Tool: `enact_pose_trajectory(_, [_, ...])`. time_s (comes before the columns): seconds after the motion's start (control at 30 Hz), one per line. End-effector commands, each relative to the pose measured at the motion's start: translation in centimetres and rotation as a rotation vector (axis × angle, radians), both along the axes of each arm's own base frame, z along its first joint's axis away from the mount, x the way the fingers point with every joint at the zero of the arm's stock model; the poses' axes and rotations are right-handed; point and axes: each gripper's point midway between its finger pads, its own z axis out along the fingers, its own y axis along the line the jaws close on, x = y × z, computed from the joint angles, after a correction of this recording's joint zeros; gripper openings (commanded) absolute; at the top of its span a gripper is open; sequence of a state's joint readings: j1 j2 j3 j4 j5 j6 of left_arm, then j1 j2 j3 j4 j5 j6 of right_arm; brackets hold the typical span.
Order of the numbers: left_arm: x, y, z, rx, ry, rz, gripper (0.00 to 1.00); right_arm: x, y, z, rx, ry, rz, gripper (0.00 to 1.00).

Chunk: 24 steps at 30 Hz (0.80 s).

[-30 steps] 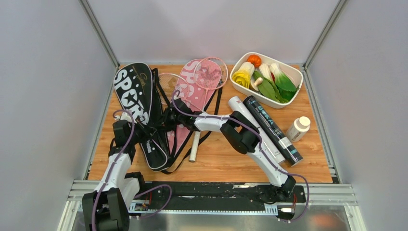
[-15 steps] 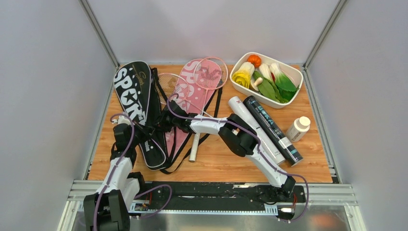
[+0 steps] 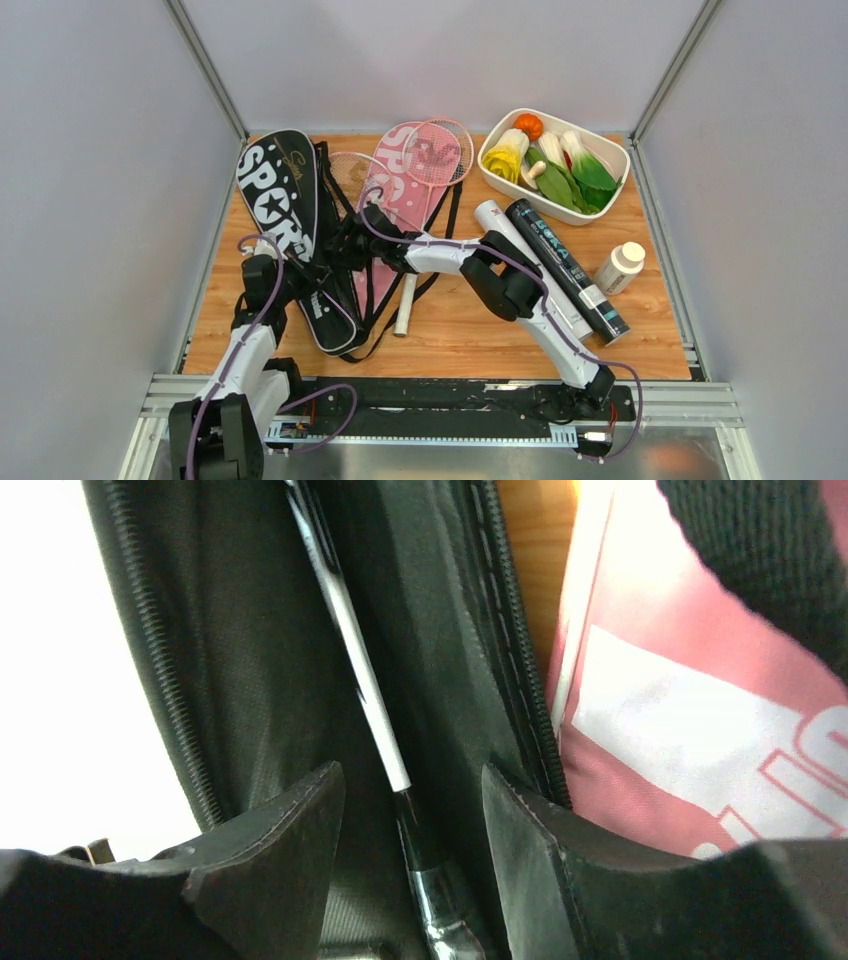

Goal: Pack up the badminton gear
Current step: Place the racket in the racket bag.

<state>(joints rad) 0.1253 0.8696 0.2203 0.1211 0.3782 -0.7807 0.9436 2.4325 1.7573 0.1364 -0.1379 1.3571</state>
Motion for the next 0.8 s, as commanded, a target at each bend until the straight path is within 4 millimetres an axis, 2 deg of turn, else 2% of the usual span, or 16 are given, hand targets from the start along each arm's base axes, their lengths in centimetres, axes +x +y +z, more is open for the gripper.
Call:
enact_pose_trajectory(0.0, [-1.4, -0.6, -1.0, 0.017, 0.11, -0.035, 0.0, -0.6, -0.2, 7.7, 0.076, -0.231, 0.2, 0.6])
enact_pose_trajectory(0.2, [-0.9, -0.3, -0.9, 0.014, 0.142, -0.013, 0.0, -3.5, -2.0, 5.7, 0.043, -0.274, 0.436, 0.6])
enact_pose_trajectory(0.43, [-0.8, -0.3, -0.7, 0.011, 0.139, -0.015, 0.0, -6.8, -4.4, 3.4, -0.009, -0.301, 0.572, 0.54])
enact_pose_trajectory(0.53, [-0.6, -0.4, -0.2, 0.008, 0.128, -0.017, 0.0, -8.1, -4.1, 2.7, -0.015, -0.306, 0.611, 0.48])
enact_pose_trajectory(0.77, [-0.1, -1.0, 1.1, -0.037, 0.081, -0.029, 0.0, -11.1, -1.3, 1.2, -0.018, -0.301, 0.662, 0.3])
